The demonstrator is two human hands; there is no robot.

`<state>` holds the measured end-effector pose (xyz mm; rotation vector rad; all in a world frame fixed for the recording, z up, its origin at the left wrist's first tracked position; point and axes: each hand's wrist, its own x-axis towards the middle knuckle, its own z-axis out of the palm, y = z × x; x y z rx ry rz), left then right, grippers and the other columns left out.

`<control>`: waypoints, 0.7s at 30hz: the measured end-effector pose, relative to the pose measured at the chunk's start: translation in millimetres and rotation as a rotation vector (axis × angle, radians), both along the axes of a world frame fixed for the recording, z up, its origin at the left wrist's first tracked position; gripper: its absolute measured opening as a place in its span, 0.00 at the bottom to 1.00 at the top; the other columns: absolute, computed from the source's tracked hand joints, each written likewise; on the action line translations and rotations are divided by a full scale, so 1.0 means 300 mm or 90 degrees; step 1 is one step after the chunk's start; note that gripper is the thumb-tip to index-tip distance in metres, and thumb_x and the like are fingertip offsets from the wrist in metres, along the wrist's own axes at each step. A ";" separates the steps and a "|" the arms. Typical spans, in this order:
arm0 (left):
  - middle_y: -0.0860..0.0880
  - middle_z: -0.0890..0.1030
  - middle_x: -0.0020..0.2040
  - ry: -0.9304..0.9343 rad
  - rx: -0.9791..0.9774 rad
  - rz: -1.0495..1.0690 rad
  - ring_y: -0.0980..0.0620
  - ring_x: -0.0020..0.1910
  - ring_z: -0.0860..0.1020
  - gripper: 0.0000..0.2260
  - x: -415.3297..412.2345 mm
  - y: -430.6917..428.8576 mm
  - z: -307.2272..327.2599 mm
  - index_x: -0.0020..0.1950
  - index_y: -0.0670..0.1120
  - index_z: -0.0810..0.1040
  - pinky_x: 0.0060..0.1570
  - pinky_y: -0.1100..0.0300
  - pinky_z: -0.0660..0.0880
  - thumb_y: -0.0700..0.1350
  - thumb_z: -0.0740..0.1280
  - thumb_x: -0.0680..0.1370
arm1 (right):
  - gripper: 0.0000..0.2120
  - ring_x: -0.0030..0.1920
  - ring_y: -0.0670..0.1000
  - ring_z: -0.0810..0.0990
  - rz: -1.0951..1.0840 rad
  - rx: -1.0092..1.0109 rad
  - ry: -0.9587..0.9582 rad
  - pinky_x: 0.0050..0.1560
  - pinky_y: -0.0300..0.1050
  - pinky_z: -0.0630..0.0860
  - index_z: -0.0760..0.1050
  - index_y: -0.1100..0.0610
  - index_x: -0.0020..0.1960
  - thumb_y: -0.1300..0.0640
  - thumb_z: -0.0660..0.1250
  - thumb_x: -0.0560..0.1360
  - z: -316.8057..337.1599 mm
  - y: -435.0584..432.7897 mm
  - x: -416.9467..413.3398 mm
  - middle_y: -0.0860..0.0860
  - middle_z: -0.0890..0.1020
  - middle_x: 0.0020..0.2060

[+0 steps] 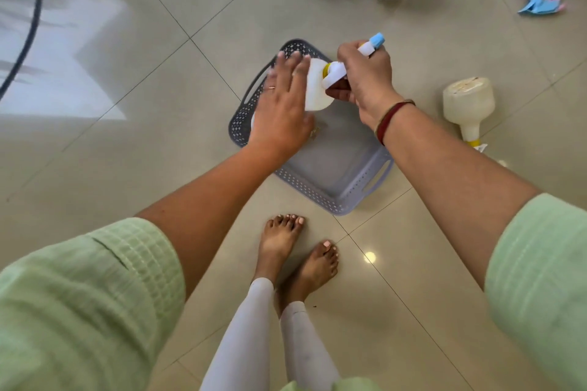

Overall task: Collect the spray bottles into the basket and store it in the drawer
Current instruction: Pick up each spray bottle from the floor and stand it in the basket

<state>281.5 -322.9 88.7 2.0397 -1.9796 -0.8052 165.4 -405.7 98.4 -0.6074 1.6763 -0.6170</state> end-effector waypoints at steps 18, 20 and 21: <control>0.35 0.78 0.53 -0.073 0.261 0.123 0.34 0.50 0.76 0.19 0.135 0.144 -0.135 0.71 0.37 0.61 0.39 0.50 0.67 0.42 0.54 0.81 | 0.17 0.36 0.49 0.78 0.125 -0.025 0.004 0.38 0.46 0.83 0.64 0.50 0.50 0.51 0.71 0.72 -0.171 0.053 0.100 0.48 0.75 0.38; 0.35 0.79 0.53 -0.073 0.274 0.130 0.34 0.49 0.76 0.19 0.135 0.144 -0.130 0.69 0.36 0.62 0.39 0.51 0.67 0.43 0.55 0.79 | 0.19 0.31 0.50 0.76 0.128 -0.017 -0.001 0.38 0.45 0.81 0.64 0.51 0.50 0.48 0.72 0.70 -0.165 0.056 0.100 0.49 0.76 0.37; 0.36 0.78 0.54 -0.074 0.286 0.138 0.35 0.50 0.76 0.21 0.132 0.145 -0.125 0.69 0.36 0.62 0.39 0.52 0.67 0.44 0.57 0.79 | 0.20 0.31 0.50 0.75 0.124 -0.013 -0.004 0.36 0.43 0.80 0.64 0.51 0.51 0.46 0.73 0.70 -0.161 0.057 0.097 0.51 0.77 0.38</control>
